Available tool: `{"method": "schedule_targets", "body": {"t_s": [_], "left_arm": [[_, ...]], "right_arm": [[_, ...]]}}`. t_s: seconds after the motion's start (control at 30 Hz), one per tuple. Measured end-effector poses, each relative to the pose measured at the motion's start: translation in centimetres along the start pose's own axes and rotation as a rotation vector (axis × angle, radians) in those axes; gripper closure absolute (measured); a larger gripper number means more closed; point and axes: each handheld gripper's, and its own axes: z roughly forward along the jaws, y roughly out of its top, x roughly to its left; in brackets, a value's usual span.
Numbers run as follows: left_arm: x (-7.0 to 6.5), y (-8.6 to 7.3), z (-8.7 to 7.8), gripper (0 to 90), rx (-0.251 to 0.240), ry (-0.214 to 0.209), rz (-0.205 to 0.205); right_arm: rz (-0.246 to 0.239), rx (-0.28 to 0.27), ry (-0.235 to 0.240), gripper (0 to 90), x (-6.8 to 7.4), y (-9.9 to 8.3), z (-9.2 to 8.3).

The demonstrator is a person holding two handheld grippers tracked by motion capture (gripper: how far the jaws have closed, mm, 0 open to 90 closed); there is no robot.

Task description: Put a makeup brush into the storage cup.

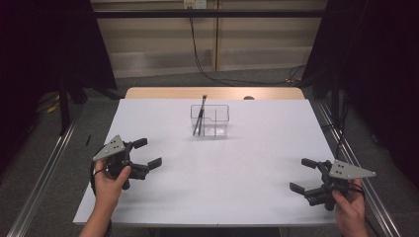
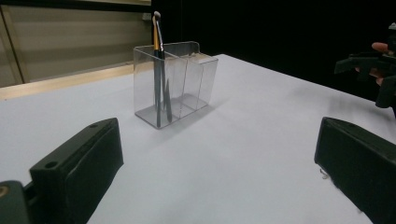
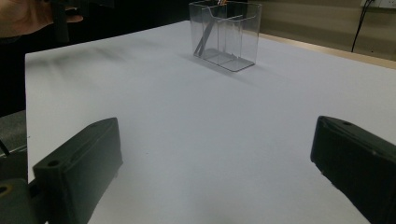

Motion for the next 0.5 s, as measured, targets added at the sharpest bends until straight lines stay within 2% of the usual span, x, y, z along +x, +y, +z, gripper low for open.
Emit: {"method": "schedule_targets", "body": {"t_s": [0.37,0.5], "left_arm": [[0.1,-0.7,-1.8,1.0,0.015,0.013,0.008],[0.1,-0.9,-2.1,1.0,0.016,0.018,-0.002]], "right_arm": [[-0.005,-0.001,0.006,1.4,-0.1,0.0,0.1],[-0.005,-0.004,0.007,1.4,-0.1,0.0,0.1]]}}
